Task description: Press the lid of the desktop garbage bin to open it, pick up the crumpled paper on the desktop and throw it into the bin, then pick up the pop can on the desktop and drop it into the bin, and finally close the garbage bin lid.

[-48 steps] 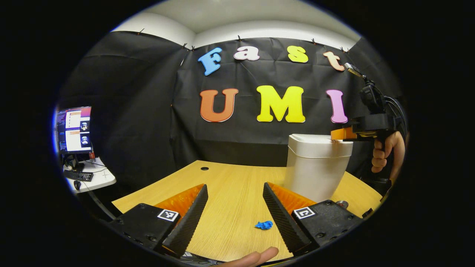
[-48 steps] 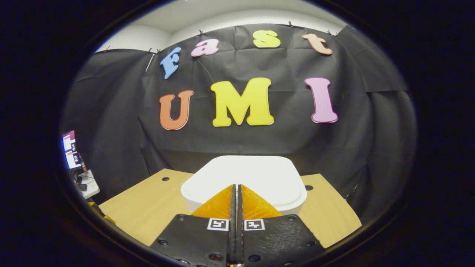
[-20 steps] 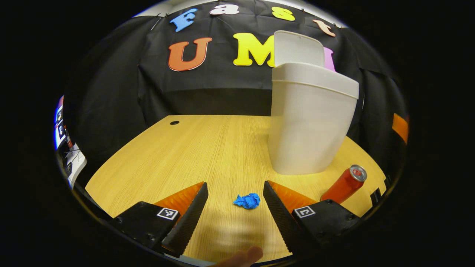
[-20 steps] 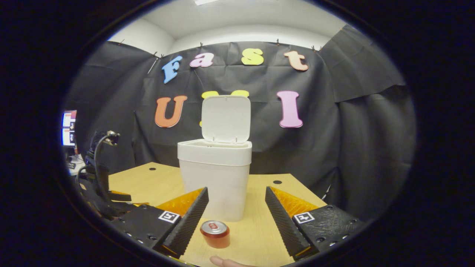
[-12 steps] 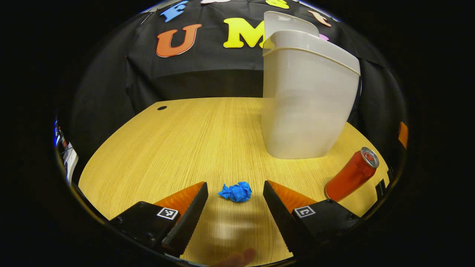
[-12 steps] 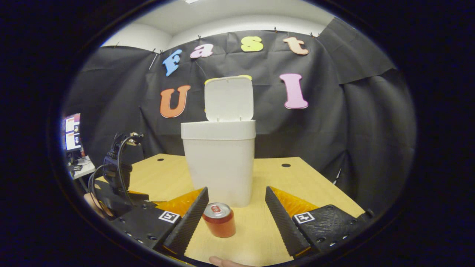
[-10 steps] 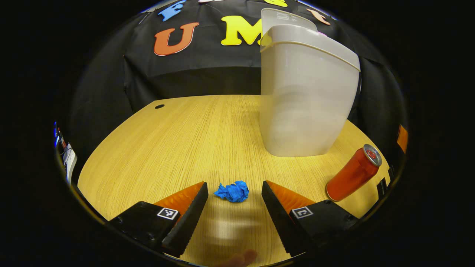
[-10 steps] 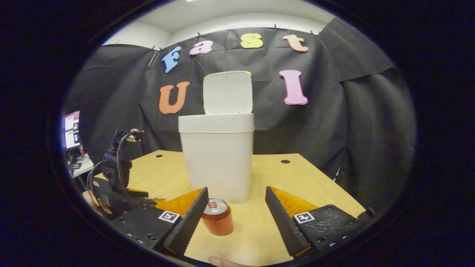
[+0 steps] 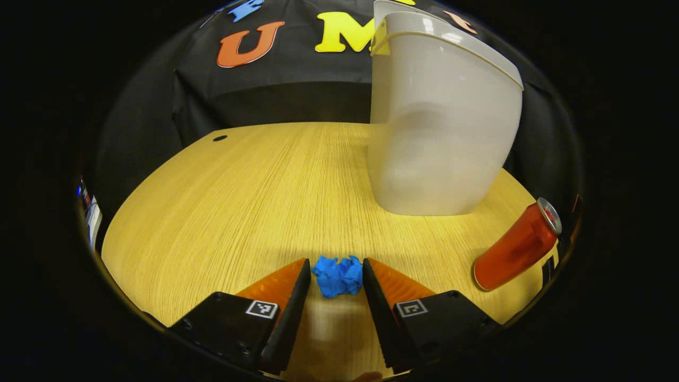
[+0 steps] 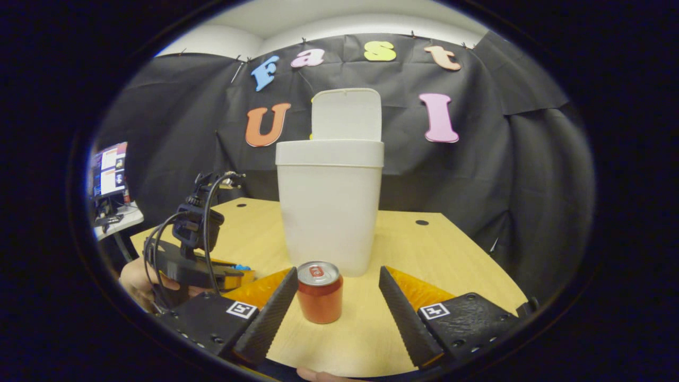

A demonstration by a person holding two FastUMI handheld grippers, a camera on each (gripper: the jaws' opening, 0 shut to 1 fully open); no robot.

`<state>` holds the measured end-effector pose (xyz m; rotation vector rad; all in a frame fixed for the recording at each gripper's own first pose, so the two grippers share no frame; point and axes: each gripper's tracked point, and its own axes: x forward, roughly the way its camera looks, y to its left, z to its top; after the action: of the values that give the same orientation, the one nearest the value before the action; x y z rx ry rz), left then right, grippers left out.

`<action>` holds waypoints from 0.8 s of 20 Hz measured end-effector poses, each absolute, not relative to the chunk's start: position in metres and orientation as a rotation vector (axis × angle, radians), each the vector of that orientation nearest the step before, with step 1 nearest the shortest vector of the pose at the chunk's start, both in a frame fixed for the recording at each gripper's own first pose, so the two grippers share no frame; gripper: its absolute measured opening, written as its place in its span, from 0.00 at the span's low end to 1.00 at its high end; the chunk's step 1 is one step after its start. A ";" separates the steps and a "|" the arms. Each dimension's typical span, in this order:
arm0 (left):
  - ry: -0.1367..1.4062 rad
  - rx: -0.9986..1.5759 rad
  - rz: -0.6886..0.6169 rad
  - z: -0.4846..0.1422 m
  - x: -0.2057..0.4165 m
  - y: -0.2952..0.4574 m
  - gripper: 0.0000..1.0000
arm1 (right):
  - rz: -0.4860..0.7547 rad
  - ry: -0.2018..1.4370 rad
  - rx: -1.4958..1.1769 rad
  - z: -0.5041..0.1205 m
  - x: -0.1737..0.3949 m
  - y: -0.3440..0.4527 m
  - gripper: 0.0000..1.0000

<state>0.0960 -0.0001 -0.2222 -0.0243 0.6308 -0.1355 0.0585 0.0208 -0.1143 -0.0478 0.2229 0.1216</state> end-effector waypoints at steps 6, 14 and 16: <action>0.580 -0.025 -0.153 -0.215 0.098 0.002 0.46 | 0.113 0.235 -0.097 -0.130 0.057 0.023 0.95; 0.486 -0.050 -0.121 -0.182 0.097 0.022 0.33 | 0.143 0.369 -0.032 -0.174 0.062 0.043 0.98; 0.455 -0.059 -0.124 -0.170 0.095 0.020 0.32 | 0.133 0.401 -0.023 -0.186 0.068 0.045 0.98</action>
<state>0.0953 0.0198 -0.1695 -0.0594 0.4553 -0.1239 0.0676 0.0448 -0.1857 -0.0228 0.4006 0.1326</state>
